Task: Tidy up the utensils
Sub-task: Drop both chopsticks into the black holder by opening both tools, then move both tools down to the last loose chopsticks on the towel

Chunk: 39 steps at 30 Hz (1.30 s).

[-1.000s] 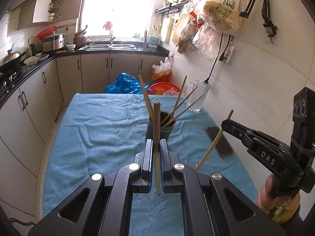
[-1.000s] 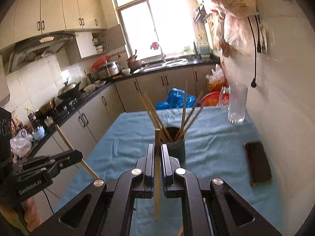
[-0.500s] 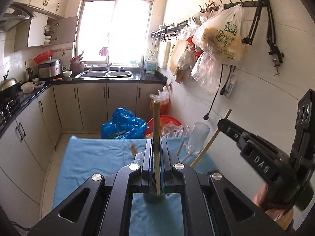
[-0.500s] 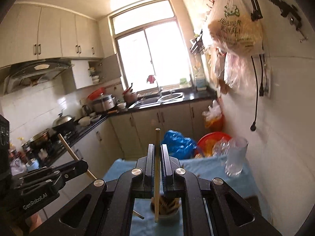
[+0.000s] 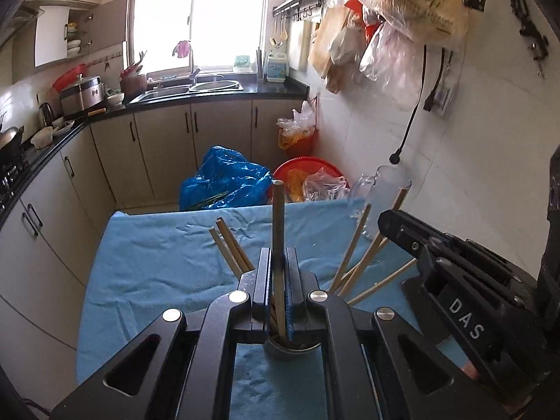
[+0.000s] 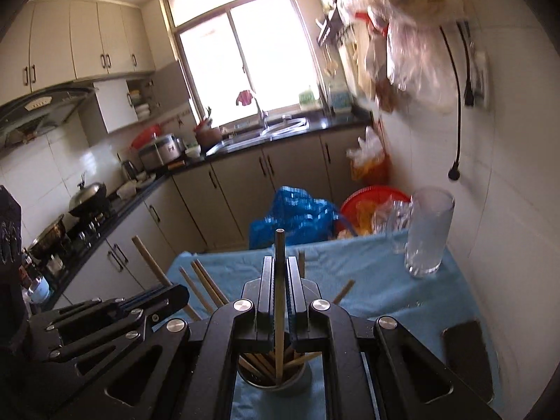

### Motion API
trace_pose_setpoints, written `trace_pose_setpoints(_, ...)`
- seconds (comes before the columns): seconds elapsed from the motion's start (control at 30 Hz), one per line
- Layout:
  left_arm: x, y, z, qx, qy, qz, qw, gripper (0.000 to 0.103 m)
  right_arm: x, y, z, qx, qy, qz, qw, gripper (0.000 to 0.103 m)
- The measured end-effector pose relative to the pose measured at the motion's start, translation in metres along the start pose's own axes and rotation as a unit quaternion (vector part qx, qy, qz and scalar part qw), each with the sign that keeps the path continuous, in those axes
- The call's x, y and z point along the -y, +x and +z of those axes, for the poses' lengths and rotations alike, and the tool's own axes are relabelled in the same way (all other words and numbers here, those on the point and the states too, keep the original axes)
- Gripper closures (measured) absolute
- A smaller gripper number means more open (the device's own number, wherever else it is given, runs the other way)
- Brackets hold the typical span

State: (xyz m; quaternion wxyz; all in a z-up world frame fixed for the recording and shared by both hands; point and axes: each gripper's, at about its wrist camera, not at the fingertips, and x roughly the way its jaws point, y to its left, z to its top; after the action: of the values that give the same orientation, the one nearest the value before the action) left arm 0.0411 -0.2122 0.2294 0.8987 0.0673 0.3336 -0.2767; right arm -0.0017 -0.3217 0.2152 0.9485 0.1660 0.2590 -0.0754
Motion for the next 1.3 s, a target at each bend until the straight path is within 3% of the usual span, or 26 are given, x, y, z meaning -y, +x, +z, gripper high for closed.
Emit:
trace_pose_setpoints(0.1, 0.001, -0.003, -0.001, 0.006, 0.004, 0.001, 1.0000, 0.093, 0.003, 0.008, -0.005, -0.011, 0.000, 0.004, 1.000, 0.096)
trace_pose_setpoints(0.17, -0.001, -0.008, -0.001, 0.010, -0.001, -0.004, 0.9999, 0.079, 0.004, 0.010, -0.005, -0.013, 0.005, 0.007, 1.000, 0.094)
trace_pose_setpoints(0.23, -0.006, -0.018, -0.002, 0.020, -0.012, -0.002, 0.9997, 0.068, 0.004, 0.010, -0.004, -0.013, 0.008, 0.008, 1.000, 0.080)
trace_pose_setpoints(0.3, -0.011, -0.028, -0.003, 0.026, -0.021, 0.000, 0.9994, 0.068, 0.004, 0.005, -0.002, -0.008, 0.009, 0.010, 1.000, 0.073)
trace_pose_setpoints(0.47, -0.025, -0.057, -0.016, 0.036, -0.043, 0.001, 0.9984, 0.065, 0.002, -0.020, 0.003, 0.007, 0.009, 0.011, 1.000, 0.070)
trace_pose_setpoints(0.53, -0.030, -0.071, -0.025, 0.041, -0.049, 0.004, 0.9979, 0.064, 0.001, -0.033, 0.002, 0.012, 0.007, 0.014, 1.000, 0.063)
trace_pose_setpoints(0.73, -0.043, -0.106, -0.065, 0.041, -0.064, 0.009, 0.9971, 0.057, 0.005, -0.070, -0.019, 0.003, 0.003, 0.014, 1.000, 0.055)
trace_pose_setpoints(0.9, -0.051, -0.115, -0.109, 0.012, -0.080, 0.002, 0.9967, 0.055, 0.020, -0.085, -0.064, -0.051, -0.007, 0.005, 0.999, 0.048)
trace_pose_setpoints(1.1, -0.048, -0.094, -0.157, -0.043, -0.096, -0.007, 0.9944, 0.055, 0.058, -0.087, -0.148, -0.147, -0.013, -0.024, 0.989, 0.048)
trace_pose_setpoints(1.3, -0.006, -0.052, -0.200, -0.109, -0.054, -0.025, 0.9923, 0.055, 0.101, -0.083, -0.222, -0.214, 0.015, -0.029, 0.976, 0.048)
